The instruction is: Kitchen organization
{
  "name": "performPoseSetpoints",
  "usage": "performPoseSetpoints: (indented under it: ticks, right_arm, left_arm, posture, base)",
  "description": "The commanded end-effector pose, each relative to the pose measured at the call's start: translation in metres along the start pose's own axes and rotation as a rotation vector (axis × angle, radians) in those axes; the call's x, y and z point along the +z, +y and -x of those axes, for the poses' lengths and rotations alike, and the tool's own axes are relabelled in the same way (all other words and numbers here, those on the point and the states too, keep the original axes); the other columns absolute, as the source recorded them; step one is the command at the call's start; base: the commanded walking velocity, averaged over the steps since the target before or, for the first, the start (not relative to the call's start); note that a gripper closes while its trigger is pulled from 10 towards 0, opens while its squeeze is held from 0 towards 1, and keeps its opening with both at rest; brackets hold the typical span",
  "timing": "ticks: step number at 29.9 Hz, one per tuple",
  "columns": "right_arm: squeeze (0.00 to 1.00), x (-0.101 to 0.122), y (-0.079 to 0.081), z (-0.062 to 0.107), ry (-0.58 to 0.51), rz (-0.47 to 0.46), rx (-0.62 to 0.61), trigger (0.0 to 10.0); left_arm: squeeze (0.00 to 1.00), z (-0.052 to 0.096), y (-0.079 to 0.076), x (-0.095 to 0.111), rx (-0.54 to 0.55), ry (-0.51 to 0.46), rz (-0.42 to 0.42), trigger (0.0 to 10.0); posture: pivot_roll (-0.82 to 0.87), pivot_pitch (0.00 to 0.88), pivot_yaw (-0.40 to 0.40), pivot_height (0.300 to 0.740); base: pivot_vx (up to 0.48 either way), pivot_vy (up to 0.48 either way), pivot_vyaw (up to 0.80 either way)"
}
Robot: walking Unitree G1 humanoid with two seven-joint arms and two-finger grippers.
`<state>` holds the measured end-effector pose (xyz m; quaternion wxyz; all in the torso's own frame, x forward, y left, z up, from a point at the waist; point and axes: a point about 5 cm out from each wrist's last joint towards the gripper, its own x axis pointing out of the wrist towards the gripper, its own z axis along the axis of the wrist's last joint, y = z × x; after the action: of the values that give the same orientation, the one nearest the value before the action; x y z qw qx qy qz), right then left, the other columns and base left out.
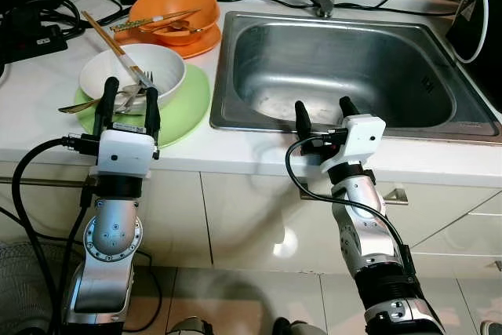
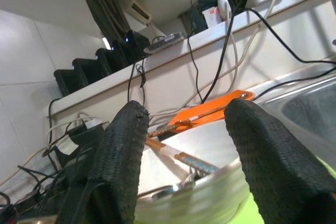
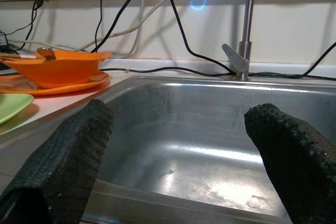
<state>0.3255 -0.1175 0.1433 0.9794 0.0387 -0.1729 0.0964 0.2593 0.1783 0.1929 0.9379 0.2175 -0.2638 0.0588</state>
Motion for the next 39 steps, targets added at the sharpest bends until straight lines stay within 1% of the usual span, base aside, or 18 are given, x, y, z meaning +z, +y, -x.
performPoseSetpoints:
  ticks: [1, 4, 5, 6, 7, 17, 30, 31, 32, 33, 34, 35, 36, 37, 38, 39]
  right_arm:
    - [0.00, -0.001, -0.003, 0.002, 0.005, -0.003, -0.010, 10.0]
    - [0.00, -0.001, -0.003, 0.002, 0.006, -0.002, -0.010, 10.0]
    - [0.00, -0.001, -0.003, 0.001, 0.006, -0.002, -0.009, 10.0]
    - [0.00, -0.001, -0.003, 0.001, 0.006, -0.001, -0.009, 10.0]
    - [0.00, -0.001, -0.003, 0.001, 0.006, -0.001, -0.008, 10.0]
    - [0.00, -0.001, -0.004, 0.001, 0.003, 0.001, -0.009, 10.0]
    - [0.00, -0.001, -0.004, 0.002, 0.000, 0.003, -0.005, 10.0]
    - [0.00, -0.001, -0.004, 0.002, 0.001, 0.003, -0.005, 10.0]
    - [0.00, -0.001, -0.004, 0.002, 0.001, 0.003, -0.006, 10.0]
    - [0.00, -0.001, -0.004, 0.002, 0.001, 0.003, -0.006, 10.0]
    - [0.00, -0.001, -0.004, 0.002, 0.001, 0.003, -0.006, 10.0]
    - [0.00, -0.001, -0.004, 0.002, 0.001, 0.003, -0.006, 10.0]
    - [0.00, -0.001, -0.004, 0.002, 0.001, 0.003, -0.006, 10.0]
    - [0.00, -0.001, -0.004, 0.002, 0.001, 0.003, -0.006, 10.0]
    - [0.00, -0.001, -0.004, 0.002, 0.001, 0.003, -0.006, 10.0]
    - [0.00, -0.001, -0.004, 0.002, 0.001, 0.003, -0.005, 10.0]
  left_arm:
    - [1.00, 0.001, 0.002, 0.004, 0.021, -0.020, -0.003, 10.0]
    - [1.00, 0.002, 0.002, 0.003, 0.023, -0.013, -0.003, 10.0]
    - [0.47, 0.003, 0.002, 0.001, 0.021, -0.006, -0.002, 10.0]
    - [0.47, 0.003, 0.001, 0.000, 0.018, -0.002, -0.001, 10.0]
    - [0.00, 0.004, 0.000, -0.001, 0.013, 0.004, 0.004, 10.0]
    - [0.00, 0.008, -0.006, -0.015, 0.006, 0.079, 0.067, 10.0]
    - [0.00, 0.008, -0.012, -0.025, -0.008, 0.130, 0.085, 10.0]
    - [0.00, 0.007, -0.013, -0.025, -0.008, 0.130, 0.085, 8.6]
    - [0.00, 0.007, -0.013, -0.025, -0.008, 0.129, 0.085, 8.6]
    - [0.00, 0.007, -0.013, -0.025, -0.008, 0.129, 0.085, 7.7]
    - [0.00, 0.007, -0.013, -0.025, -0.007, 0.127, 0.086, 6.2]
    - [0.00, 0.006, -0.013, -0.025, -0.006, 0.124, 0.086, 4.2]
    - [0.00, 0.006, -0.014, -0.025, -0.006, 0.122, 0.087, 3.9]
    - [0.00, 0.005, -0.014, -0.025, -0.006, 0.120, 0.087, 3.9]
    - [0.00, 0.004, -0.014, -0.024, -0.005, 0.116, 0.088, 4.7]
    - [0.00, 0.003, -0.014, -0.023, -0.004, 0.110, 0.087, 9.8]
  posture:
    - [0.09, 0.106, -0.045, 0.740]
    - [0.09, 0.106, -0.046, 0.740]
    - [0.09, 0.106, -0.046, 0.740]
    - [0.09, 0.106, -0.046, 0.740]
    - [0.09, 0.106, -0.046, 0.740]
    - [0.08, 0.096, -0.043, 0.740]
    - [0.07, 0.082, -0.038, 0.740]
    - [0.07, 0.081, -0.037, 0.740]
    - [0.07, 0.081, -0.037, 0.740]
    - [0.07, 0.079, -0.037, 0.740]
    - [0.07, 0.077, -0.037, 0.740]
    - [0.07, 0.077, -0.037, 0.740]
    - [0.07, 0.076, -0.035, 0.740]
    - [0.07, 0.076, -0.035, 0.740]
    - [0.07, 0.073, -0.036, 0.740]
    - [0.07, 0.073, -0.036, 0.740]
  base:
    - [0.000, 0.000, 0.00]
    - [0.000, 0.000, 0.00]
    - [0.000, 0.000, 0.00]
    - [0.000, 0.000, 0.00]
    - [0.000, 0.000, 0.00]
    - [0.000, 0.000, 0.00]
    - [0.000, 0.000, 0.00]
    - [0.000, 0.000, 0.00]
    - [0.000, 0.000, 0.00]
    - [0.000, 0.000, 0.00]
    - [0.000, 0.000, 0.00]
    - [0.000, 0.000, 0.00]
    - [0.000, 0.000, 0.00]
    - [0.000, 0.000, 0.00]
    - [0.000, 0.000, 0.00]
    - [0.000, 0.000, 0.00]
